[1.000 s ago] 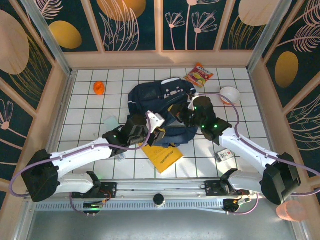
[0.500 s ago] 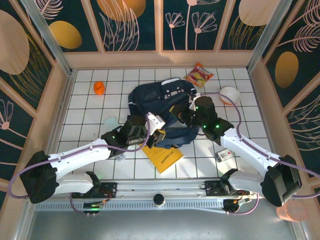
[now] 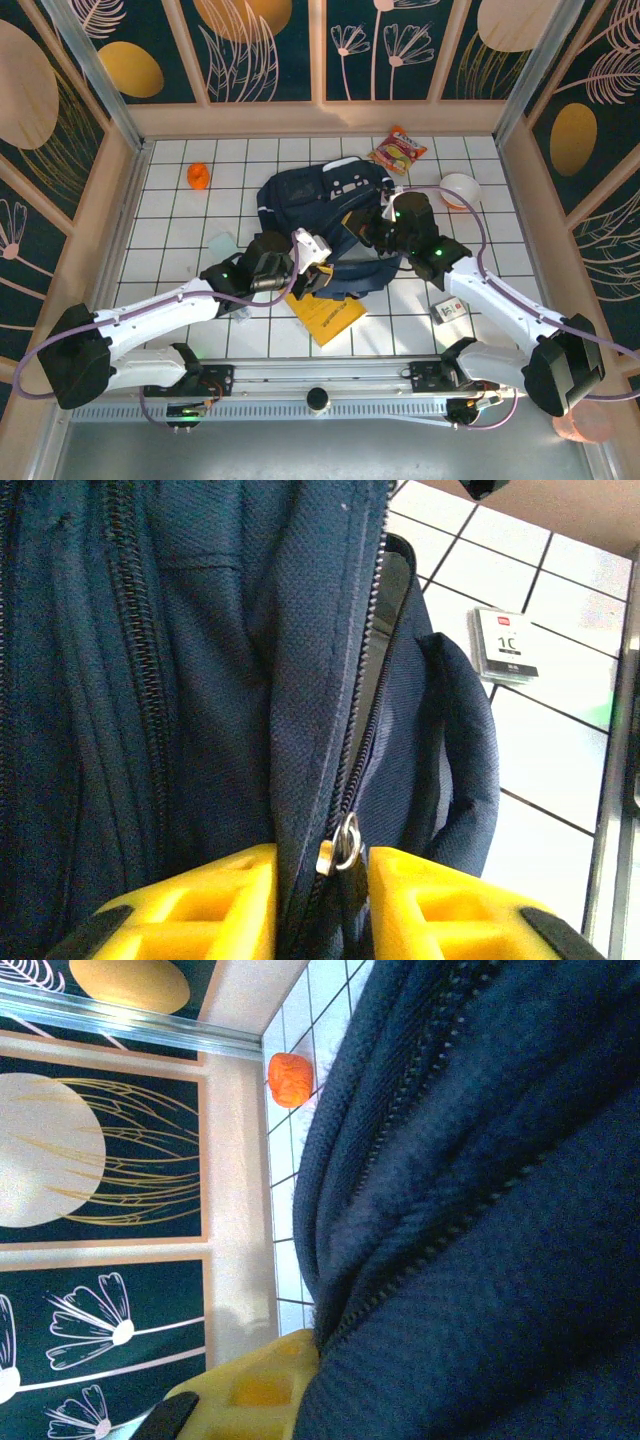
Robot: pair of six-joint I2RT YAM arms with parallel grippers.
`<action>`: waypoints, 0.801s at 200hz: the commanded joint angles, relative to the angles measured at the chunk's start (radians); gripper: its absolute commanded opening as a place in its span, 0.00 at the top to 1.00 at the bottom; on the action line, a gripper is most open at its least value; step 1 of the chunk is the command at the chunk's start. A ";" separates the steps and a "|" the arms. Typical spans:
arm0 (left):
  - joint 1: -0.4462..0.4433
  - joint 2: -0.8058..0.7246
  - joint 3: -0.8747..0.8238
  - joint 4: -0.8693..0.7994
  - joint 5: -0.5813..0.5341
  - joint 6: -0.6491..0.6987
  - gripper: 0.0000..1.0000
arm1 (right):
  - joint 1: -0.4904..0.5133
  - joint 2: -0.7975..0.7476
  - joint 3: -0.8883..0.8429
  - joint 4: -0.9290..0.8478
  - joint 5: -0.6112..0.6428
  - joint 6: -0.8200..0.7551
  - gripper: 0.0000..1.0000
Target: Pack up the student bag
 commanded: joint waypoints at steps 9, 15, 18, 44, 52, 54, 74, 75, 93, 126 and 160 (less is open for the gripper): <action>0.005 -0.010 -0.026 -0.017 0.049 0.006 0.81 | -0.017 -0.048 0.060 0.077 0.006 -0.028 0.99; 0.004 -0.011 -0.026 -0.020 0.048 0.006 0.83 | -0.018 -0.048 0.060 0.077 0.006 -0.028 0.99; 0.005 -0.012 -0.026 -0.021 0.047 0.007 0.84 | -0.018 -0.049 0.060 0.076 0.006 -0.028 0.99; 0.005 -0.022 -0.033 -0.034 0.015 0.016 0.94 | -0.029 -0.051 0.059 0.069 0.000 -0.029 0.99; 0.005 -0.024 -0.033 -0.043 -0.010 0.020 0.94 | -0.034 -0.054 0.062 0.066 -0.004 -0.033 0.99; 0.005 -0.025 -0.033 -0.045 -0.017 0.020 0.94 | -0.035 -0.054 0.063 0.063 -0.005 -0.034 0.99; 0.004 -0.028 -0.038 -0.058 -0.083 0.028 0.95 | -0.043 -0.057 0.081 0.033 -0.012 -0.049 0.99; 0.004 -0.028 -0.039 -0.059 -0.089 0.028 0.95 | -0.043 -0.058 0.081 0.030 -0.013 -0.050 0.99; 0.007 -0.030 -0.048 -0.065 -0.179 0.026 0.97 | -0.048 -0.072 0.094 -0.002 -0.021 -0.066 0.99; 0.033 -0.039 -0.076 -0.056 -0.246 -0.011 0.90 | -0.117 -0.107 0.120 -0.065 -0.088 -0.108 1.00; 0.047 -0.046 -0.074 -0.040 -0.185 -0.013 0.76 | -0.109 -0.100 0.127 -0.034 -0.116 -0.092 1.00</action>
